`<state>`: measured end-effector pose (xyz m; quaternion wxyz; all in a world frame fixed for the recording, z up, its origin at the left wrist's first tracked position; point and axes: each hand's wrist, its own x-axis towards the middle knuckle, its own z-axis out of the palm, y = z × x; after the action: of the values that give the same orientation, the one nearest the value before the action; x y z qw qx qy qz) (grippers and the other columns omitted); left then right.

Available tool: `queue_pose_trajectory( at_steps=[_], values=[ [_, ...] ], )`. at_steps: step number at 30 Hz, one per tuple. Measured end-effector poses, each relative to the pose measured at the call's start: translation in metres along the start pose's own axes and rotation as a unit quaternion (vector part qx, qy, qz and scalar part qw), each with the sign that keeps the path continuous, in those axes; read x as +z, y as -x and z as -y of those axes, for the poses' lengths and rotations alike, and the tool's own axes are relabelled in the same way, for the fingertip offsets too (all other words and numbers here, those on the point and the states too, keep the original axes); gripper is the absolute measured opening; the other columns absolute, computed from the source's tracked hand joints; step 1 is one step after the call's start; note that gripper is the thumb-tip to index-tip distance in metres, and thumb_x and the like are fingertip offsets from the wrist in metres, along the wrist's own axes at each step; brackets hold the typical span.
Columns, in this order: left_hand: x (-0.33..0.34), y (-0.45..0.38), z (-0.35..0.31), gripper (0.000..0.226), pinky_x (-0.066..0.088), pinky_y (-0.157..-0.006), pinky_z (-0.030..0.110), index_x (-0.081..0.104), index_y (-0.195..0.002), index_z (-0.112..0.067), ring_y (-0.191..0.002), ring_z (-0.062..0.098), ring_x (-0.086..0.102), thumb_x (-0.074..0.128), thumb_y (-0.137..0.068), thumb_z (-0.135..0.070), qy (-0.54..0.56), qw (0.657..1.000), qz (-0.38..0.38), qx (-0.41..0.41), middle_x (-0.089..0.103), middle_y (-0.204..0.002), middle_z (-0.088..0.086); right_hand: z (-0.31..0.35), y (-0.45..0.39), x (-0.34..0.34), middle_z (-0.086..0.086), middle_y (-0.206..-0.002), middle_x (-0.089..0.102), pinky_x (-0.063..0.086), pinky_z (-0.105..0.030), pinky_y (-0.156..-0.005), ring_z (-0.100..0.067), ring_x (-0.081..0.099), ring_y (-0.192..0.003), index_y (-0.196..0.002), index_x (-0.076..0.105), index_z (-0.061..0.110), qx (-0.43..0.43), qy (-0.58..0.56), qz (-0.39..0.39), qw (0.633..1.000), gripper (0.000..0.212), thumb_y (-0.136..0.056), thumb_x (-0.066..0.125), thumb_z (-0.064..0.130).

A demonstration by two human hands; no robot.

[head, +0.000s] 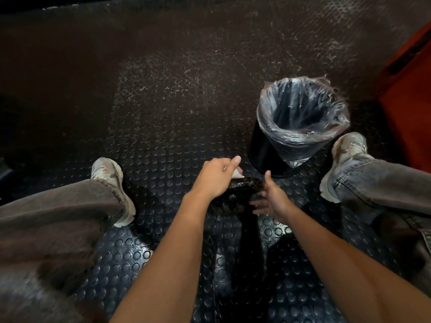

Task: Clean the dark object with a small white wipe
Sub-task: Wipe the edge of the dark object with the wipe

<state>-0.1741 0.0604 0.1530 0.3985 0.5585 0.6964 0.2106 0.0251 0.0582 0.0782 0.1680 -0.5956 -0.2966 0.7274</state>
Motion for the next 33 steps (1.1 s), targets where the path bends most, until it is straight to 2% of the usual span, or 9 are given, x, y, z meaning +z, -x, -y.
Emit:
queue_pose_trajectory(
  at_steps=[4, 7, 11, 16, 21, 24, 26, 28, 33],
  values=[
    [-0.015, 0.007, 0.016, 0.052, 0.048, -0.082, 0.035, 0.076, -0.087, -0.026, -0.092, 0.017, 0.063, 0.038, -0.103, -0.058, -0.049, 0.998, -0.021, -0.041, 0.066, -0.075, -0.006, -0.002, -0.002, -0.001, -0.009, -0.145, 0.056, 0.06, -0.051, -0.082, -0.031, 0.069, -0.111, -0.153, 0.04, 0.027, -0.002, -0.011, 0.004, 1.0, 0.105, -0.072, 0.031, 0.093],
    [-0.02, -0.006, 0.009, 0.054, 0.049, -0.081, 0.036, 0.077, -0.089, -0.021, -0.094, 0.023, 0.064, 0.038, -0.104, -0.054, -0.118, 0.991, 0.035, -0.058, 0.064, -0.077, -0.002, -0.001, -0.001, 0.0, -0.011, -0.148, 0.051, 0.06, -0.052, -0.082, -0.033, 0.067, -0.112, -0.156, 0.033, 0.029, -0.012, -0.012, 0.001, 1.0, 0.095, -0.081, 0.029, 0.088],
    [-0.002, -0.02, -0.013, 0.052, 0.052, -0.086, 0.038, 0.079, -0.088, -0.023, -0.09, 0.021, 0.065, 0.041, -0.102, -0.057, -0.107, 0.99, 0.083, -0.026, 0.071, -0.087, 0.002, -0.001, -0.001, 0.001, -0.01, -0.142, 0.058, 0.058, -0.052, -0.085, -0.032, 0.067, -0.112, -0.152, 0.042, 0.027, -0.004, -0.01, 0.001, 1.0, 0.102, -0.074, 0.029, 0.091],
    [0.0, -0.005, -0.017, 0.051, 0.048, -0.079, 0.032, 0.078, -0.084, -0.03, -0.088, 0.011, 0.063, 0.041, -0.101, -0.061, -0.034, 0.999, 0.021, 0.02, 0.071, -0.08, -0.007, 0.0, 0.0, 0.001, -0.009, -0.138, 0.061, 0.057, -0.053, -0.087, -0.033, 0.067, -0.111, -0.147, 0.048, 0.028, -0.005, -0.01, -0.002, 1.0, 0.1, -0.073, 0.028, 0.092],
    [-0.018, 0.007, 0.014, 0.052, 0.051, -0.077, 0.034, 0.076, -0.087, -0.026, -0.086, 0.017, 0.064, 0.039, -0.102, -0.059, -0.056, 0.996, -0.05, -0.052, 0.07, -0.08, -0.002, 0.0, 0.001, 0.0, -0.01, -0.14, 0.06, 0.058, -0.054, -0.086, -0.033, 0.068, -0.111, -0.15, 0.044, 0.023, -0.001, -0.015, -0.001, 1.0, 0.102, -0.074, 0.03, 0.09],
    [-0.014, -0.008, 0.01, 0.053, 0.052, -0.079, 0.036, 0.076, -0.085, -0.024, -0.087, 0.022, 0.066, 0.04, -0.102, -0.057, -0.108, 0.991, 0.007, -0.078, 0.069, -0.081, 0.0, 0.0, 0.001, 0.001, -0.011, -0.141, 0.058, 0.058, -0.054, -0.087, -0.032, 0.067, -0.111, -0.151, 0.043, 0.023, -0.005, -0.011, -0.002, 1.0, 0.1, -0.077, 0.028, 0.089],
    [-0.003, -0.015, -0.001, 0.052, 0.051, -0.081, 0.036, 0.077, -0.089, -0.022, -0.09, 0.023, 0.066, 0.041, -0.102, -0.058, -0.119, 0.989, 0.068, -0.061, 0.072, -0.089, 0.003, 0.0, 0.002, 0.001, -0.01, -0.137, 0.061, 0.057, -0.055, -0.089, -0.031, 0.067, -0.11, -0.149, 0.045, 0.023, -0.007, -0.006, 0.0, 1.0, 0.099, -0.078, 0.027, 0.089],
    [0.006, -0.016, -0.01, 0.052, 0.048, -0.08, 0.034, 0.077, -0.092, -0.022, -0.093, 0.022, 0.066, 0.041, -0.102, -0.058, -0.115, 0.989, 0.089, -0.029, 0.072, -0.09, 0.001, 0.0, 0.003, 0.001, -0.008, -0.132, 0.063, 0.055, -0.056, -0.091, -0.03, 0.067, -0.108, -0.147, 0.048, 0.023, -0.008, -0.007, 0.001, 1.0, 0.096, -0.079, 0.026, 0.088],
    [-0.002, 0.008, -0.002, 0.05, 0.049, -0.078, 0.031, 0.077, -0.088, -0.029, -0.089, 0.01, 0.064, 0.04, -0.101, -0.061, -0.02, 0.999, -0.028, -0.004, 0.074, -0.085, -0.007, 0.001, 0.002, 0.0, -0.006, -0.13, 0.064, 0.054, -0.058, -0.094, -0.031, 0.067, -0.109, -0.144, 0.051, 0.025, -0.003, -0.007, -0.003, 1.0, 0.098, -0.075, 0.028, 0.09]
  ],
)
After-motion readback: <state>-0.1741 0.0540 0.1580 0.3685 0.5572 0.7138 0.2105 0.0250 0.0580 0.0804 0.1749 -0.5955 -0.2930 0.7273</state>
